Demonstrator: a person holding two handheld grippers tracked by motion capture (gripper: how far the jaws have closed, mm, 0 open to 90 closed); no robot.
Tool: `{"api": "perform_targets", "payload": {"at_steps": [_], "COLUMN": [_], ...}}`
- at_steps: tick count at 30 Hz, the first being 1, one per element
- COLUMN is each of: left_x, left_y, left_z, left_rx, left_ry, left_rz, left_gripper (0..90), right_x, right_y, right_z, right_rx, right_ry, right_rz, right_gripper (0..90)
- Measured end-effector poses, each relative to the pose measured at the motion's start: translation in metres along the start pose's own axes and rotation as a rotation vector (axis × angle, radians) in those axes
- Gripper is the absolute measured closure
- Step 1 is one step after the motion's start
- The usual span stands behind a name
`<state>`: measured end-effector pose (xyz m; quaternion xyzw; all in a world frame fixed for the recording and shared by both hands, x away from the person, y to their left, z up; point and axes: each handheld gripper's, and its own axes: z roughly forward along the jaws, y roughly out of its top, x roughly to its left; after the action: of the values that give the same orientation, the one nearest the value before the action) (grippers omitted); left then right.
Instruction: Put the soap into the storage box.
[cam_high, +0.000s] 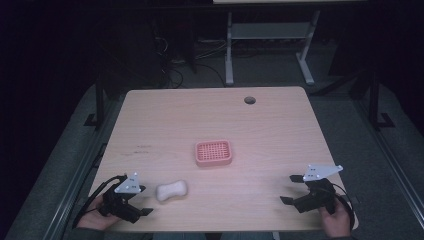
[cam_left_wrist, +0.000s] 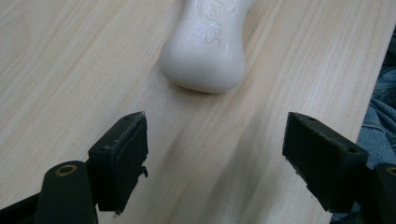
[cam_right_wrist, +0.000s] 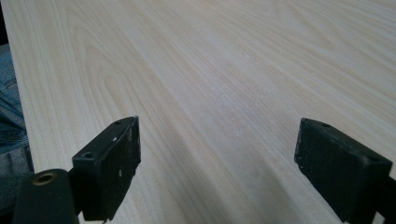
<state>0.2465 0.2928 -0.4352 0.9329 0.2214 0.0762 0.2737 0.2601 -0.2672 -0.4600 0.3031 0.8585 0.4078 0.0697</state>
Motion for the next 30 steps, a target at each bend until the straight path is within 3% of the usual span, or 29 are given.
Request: {"api": "perform_targets", "payload": {"at_steps": [26, 30], "left_x": [-0.004, -0.004], "left_y": [0.016, 0.023], "left_z": [0.004, 0.005], "left_rx": [0.011, 0.012], "left_ry": [-0.009, -0.008], "left_rz": [0.034, 0.058], "left_gripper": [23.4, 23.6], "right_x": [0.002, 0.002], "right_y": [0.002, 0.002], "right_z": [0.001, 0.001], "right_rx": [0.008, 0.005], "right_ry": [0.008, 0.009], "right_rz": [-0.005, -0.006], "right_gripper": [14.2, 14.2]}}
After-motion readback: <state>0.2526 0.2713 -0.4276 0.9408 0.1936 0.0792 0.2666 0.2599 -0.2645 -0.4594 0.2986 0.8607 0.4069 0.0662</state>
